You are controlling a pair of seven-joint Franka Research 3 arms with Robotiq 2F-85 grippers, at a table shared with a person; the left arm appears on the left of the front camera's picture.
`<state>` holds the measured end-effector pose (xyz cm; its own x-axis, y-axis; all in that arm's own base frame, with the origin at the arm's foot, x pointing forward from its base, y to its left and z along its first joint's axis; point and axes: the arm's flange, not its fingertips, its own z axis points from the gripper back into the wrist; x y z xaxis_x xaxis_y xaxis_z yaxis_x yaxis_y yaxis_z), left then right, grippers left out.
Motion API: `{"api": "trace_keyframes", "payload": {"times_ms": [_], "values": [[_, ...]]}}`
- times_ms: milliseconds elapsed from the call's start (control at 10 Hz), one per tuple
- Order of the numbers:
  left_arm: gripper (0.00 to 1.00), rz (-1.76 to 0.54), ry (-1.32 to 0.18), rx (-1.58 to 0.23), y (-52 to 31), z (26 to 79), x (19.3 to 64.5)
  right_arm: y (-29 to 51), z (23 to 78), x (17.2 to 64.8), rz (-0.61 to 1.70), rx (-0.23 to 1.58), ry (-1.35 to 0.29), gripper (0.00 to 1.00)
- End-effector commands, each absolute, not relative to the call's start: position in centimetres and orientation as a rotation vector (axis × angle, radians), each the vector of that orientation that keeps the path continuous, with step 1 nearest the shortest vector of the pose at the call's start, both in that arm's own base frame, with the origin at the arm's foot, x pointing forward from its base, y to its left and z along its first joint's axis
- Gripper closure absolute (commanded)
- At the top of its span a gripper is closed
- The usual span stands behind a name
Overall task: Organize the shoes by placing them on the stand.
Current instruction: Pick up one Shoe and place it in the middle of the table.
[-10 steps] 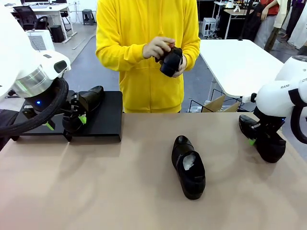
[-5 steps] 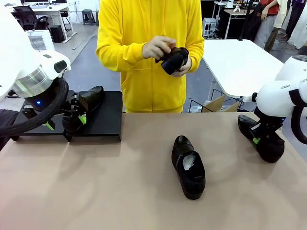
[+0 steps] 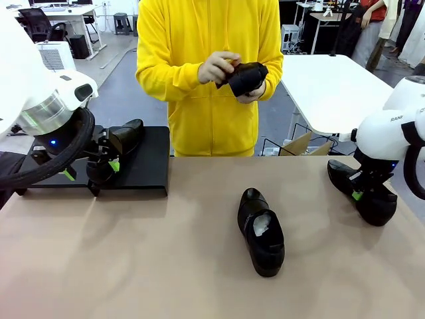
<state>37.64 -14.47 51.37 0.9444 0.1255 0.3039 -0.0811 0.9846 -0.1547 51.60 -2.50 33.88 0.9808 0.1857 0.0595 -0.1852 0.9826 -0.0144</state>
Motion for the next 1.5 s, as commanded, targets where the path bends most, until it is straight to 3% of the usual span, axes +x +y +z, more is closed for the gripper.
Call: {"api": "trace_keyframes", "payload": {"times_ms": [0, 300, 500, 600, 800, 900, 1000, 1200, 1400], "values": [[0.00, 0.108, -0.310, -0.158, -14.4, 51.3, 37.6, -3.1, 35.8, 50.4, 0.107, 0.000, -0.023, 1.00], [0.00, 0.108, -0.310, -0.158, -14.4, 51.3, 37.6, -1.9, 43.1, 45.0, 0.121, 0.035, -0.149, 1.00], [0.00, 0.108, -0.310, -0.158, -14.4, 51.3, 37.6, -0.1, 45.4, 42.0, 0.257, 0.033, -0.195, 1.00], [0.00, 0.108, -0.310, -0.158, -14.4, 51.3, 37.6, -2.3, 43.1, 45.9, 0.145, 0.022, -0.131, 1.00], [0.00, 0.108, -0.310, -0.158, -14.4, 51.3, 37.6, -2.3, 43.1, 45.9, 0.145, 0.022, -0.131, 1.00], [0.00, 0.108, -0.310, -0.158, -14.4, 51.3, 37.6, -1.1, 44.3, 43.4, 0.175, 0.024, -0.145, 1.00], [0.00, 0.108, -0.310, -0.158, -14.4, 51.3, 37.6, 1.3, 44.4, 42.5, 0.081, -0.047, -0.094, 1.00], [0.00, 0.108, -0.310, -0.158, -14.4, 51.3, 37.6, 9.4, 49.3, 38.5, 0.038, -0.134, -0.191, 1.00], [0.00, 0.108, -0.310, -0.158, -14.4, 51.3, 37.6, 15.2, 51.8, 35.6, 0.075, -0.119, -0.165, 1.00]]}}
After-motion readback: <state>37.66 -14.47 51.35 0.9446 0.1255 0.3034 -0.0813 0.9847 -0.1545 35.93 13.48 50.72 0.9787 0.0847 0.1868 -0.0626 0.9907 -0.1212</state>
